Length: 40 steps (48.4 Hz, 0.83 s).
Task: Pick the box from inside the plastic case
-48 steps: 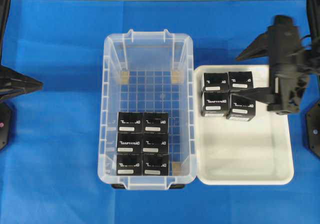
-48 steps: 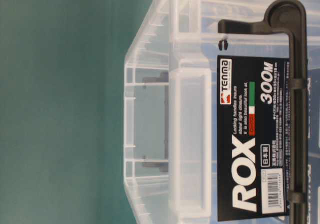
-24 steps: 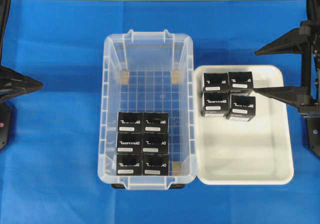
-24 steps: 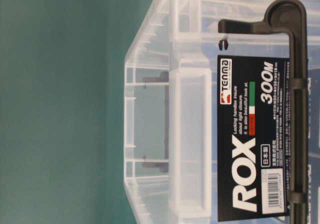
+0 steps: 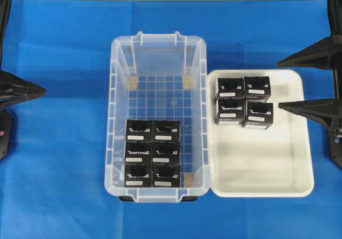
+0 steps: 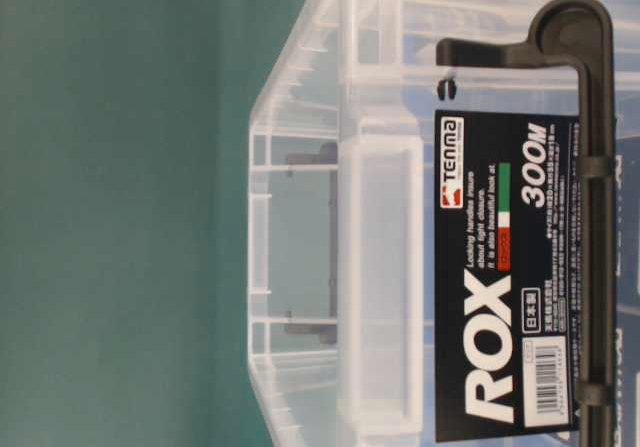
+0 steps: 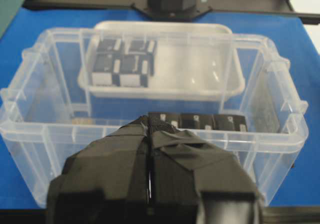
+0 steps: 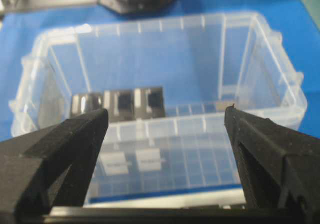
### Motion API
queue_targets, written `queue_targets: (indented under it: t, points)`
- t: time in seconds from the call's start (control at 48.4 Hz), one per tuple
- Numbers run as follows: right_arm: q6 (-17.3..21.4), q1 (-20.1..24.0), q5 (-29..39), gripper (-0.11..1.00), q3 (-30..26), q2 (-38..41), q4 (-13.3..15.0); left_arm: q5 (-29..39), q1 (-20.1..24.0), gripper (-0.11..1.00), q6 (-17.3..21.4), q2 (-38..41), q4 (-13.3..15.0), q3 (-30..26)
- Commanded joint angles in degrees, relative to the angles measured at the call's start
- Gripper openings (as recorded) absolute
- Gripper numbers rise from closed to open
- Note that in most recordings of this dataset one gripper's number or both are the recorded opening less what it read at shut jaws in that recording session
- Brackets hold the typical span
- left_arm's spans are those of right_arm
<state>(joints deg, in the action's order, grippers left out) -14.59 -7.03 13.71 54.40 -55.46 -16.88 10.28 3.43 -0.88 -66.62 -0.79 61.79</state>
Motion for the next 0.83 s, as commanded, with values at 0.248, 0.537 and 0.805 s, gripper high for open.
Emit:
queue_targets:
  t: [0.248, 0.537, 0.805]
  points:
    - [0.09, 0.44, -1.23, 0.95, 0.00, -0.26, -0.53, -0.26, 0.09, -0.06, 0.00, 0.88, -0.18, -1.58]
    - [0.18, 0.62, -1.14, 0.95, 0.26, -0.35, -0.70, -0.26, 0.09, -0.06, 0.09, 0.88, -0.18, -1.58]
    - [0.09, 0.53, -1.32, 0.95, 1.67, -0.35, -1.23, -0.35, -0.44, -0.06, 0.00, 0.70, -0.18, -1.58]
